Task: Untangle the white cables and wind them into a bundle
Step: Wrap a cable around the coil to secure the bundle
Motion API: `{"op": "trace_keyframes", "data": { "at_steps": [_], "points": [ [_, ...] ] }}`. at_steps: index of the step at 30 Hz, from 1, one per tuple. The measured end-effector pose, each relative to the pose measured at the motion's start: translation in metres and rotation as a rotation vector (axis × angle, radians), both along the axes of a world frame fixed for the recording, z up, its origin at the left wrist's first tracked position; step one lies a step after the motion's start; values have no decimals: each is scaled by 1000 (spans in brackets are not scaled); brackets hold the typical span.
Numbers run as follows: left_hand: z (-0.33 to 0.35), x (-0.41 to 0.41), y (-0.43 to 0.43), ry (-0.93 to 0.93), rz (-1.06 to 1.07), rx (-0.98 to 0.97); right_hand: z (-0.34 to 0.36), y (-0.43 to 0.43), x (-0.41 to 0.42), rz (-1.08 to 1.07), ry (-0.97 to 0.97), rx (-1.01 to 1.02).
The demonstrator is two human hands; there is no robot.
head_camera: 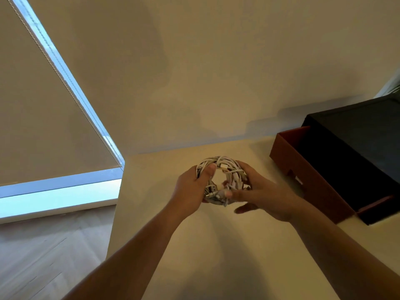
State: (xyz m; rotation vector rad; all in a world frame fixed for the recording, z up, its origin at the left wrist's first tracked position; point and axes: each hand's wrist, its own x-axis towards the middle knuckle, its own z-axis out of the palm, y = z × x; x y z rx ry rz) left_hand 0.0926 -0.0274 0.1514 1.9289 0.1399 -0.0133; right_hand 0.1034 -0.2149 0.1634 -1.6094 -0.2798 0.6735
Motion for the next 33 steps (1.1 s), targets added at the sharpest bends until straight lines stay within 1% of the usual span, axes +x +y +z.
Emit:
{"op": "trace_keyframes", "data": {
  "at_steps": [3, 7, 9, 11, 13, 15, 19, 24, 33],
  "points": [
    [-5, 7, 10, -5, -5, 81, -5, 10, -3, -11, -17, -2],
    [-6, 14, 21, -7, -54, 72, -9, 22, -6, -45, -62, 32],
    [-10, 18, 27, 64, -132, -43, -12, 23, -6, -65, -70, 21],
    [-14, 21, 30, 206, -236, -166, -16, 23, -7, -70, -52, 29],
    [-16, 23, 32, 290, -298, -194, -19, 21, -8, -47, -27, 94],
    [-19, 27, 33, 316, -331, -225, -17, 18, -11, -38, -26, 147],
    [-21, 30, 27, 315, -373, -277, -15, 10, -11, -69, -87, 131],
    [-17, 28, 6, 304, -342, -308, -24, -6, -4, -104, -48, 134],
    [-10, 45, -64, 291, -314, -260, -28, -74, 16, -142, -19, 107]
  ]
}}
